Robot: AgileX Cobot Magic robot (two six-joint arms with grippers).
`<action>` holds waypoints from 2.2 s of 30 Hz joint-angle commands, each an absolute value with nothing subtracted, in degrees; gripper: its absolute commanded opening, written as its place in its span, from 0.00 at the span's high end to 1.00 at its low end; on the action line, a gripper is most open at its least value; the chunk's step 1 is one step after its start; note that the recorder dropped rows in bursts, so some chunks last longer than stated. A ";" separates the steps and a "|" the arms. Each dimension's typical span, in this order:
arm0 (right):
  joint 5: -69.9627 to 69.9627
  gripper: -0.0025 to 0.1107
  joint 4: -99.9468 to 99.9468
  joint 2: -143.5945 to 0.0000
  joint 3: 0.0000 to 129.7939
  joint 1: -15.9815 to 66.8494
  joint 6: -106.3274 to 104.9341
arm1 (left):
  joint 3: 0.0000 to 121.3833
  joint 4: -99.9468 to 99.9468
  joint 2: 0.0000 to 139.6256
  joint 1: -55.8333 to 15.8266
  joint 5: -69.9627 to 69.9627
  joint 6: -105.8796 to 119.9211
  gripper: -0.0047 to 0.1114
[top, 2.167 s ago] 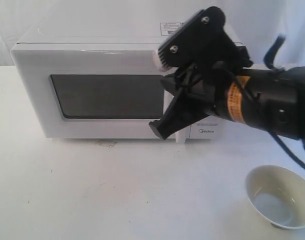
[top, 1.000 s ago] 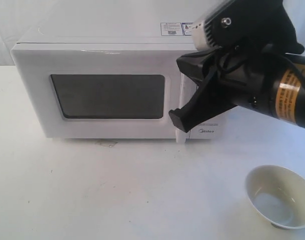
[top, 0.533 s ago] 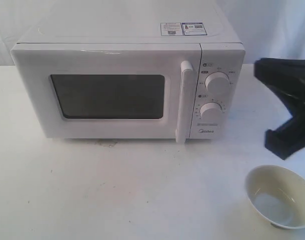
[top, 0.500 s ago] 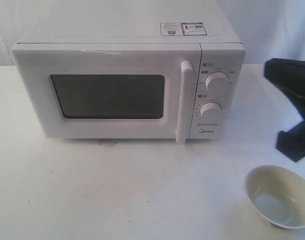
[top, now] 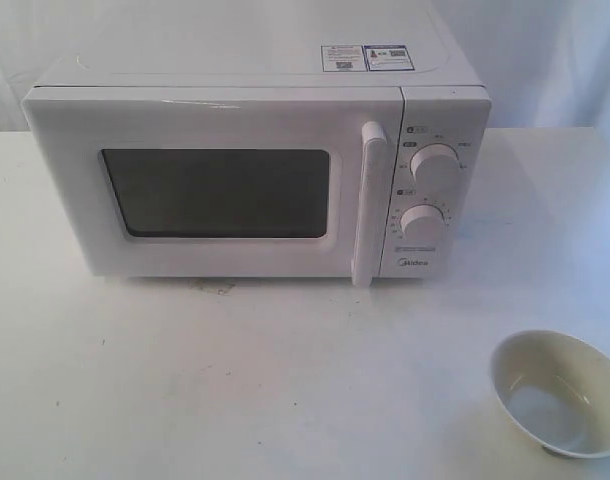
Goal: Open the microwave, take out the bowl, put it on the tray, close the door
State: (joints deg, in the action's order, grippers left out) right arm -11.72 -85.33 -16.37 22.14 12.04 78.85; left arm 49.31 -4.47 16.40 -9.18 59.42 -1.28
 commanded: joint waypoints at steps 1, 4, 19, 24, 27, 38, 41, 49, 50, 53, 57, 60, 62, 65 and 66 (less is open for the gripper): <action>-4.91 0.98 -67.71 -16.12 21.80 11.61 66.19 | 49.26 -4.29 15.97 -9.40 59.51 -1.32 0.96; 3.94 0.98 -27.04 -16.12 21.80 11.61 28.67 | 49.26 -4.29 15.97 -9.40 59.51 -1.32 0.96; 5.48 0.98 -4.86 -16.12 16.15 11.61 0.95 | 49.26 -4.29 15.97 -9.40 59.51 -1.32 0.96; 3.93 0.98 -2.06 -16.12 14.37 11.61 -3.29 | 49.26 -4.29 15.97 -9.40 59.51 -1.32 0.96; 3.80 0.98 -2.06 -16.12 13.80 11.61 -3.19 | 49.26 -4.29 15.97 -9.40 59.51 -1.32 0.96; 7.73 0.98 -2.52 -10.10 12.07 5.39 -2.80 | 49.26 -4.29 15.97 -9.40 59.51 -1.32 0.96; 7.73 0.98 -2.42 -5.46 9.74 1.95 -2.80 | 49.26 -4.29 15.97 -9.40 59.51 -1.32 0.96; 15.66 0.98 -2.41 0.00 0.00 -0.16 -2.62 | 49.26 -4.29 15.97 -9.40 59.65 -1.31 0.96; 17.75 0.98 -2.41 0.00 0.00 -0.16 -2.62 | 49.26 -4.29 15.97 -9.40 59.65 -1.31 0.96; 19.17 0.98 -2.41 0.00 0.00 -0.16 -2.37 | 49.26 -4.29 15.97 -9.40 59.65 -1.31 0.96; 19.17 0.98 -2.18 0.00 0.00 -0.16 0.57 | 49.26 -4.29 15.97 -9.40 59.65 -1.31 0.96; 19.17 0.98 -2.18 0.00 0.00 -0.16 0.44 | 49.26 -4.29 15.97 -9.40 59.65 -1.31 0.96; 19.17 0.98 -2.18 0.00 0.00 -0.16 0.44 | 49.26 -4.29 15.97 -9.40 59.65 -1.31 0.96; 19.17 0.98 -2.18 0.00 0.00 -0.16 0.44 | 49.26 -4.29 15.97 -9.40 59.65 -1.31 0.96; 19.17 0.98 -2.18 0.00 0.00 -0.16 0.44 | 49.26 -4.29 15.97 -9.40 59.65 -1.31 0.96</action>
State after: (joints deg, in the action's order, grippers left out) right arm 19.13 -2.23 -0.31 0.34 0.14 0.00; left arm 49.31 -4.24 16.40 -9.18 59.42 -1.28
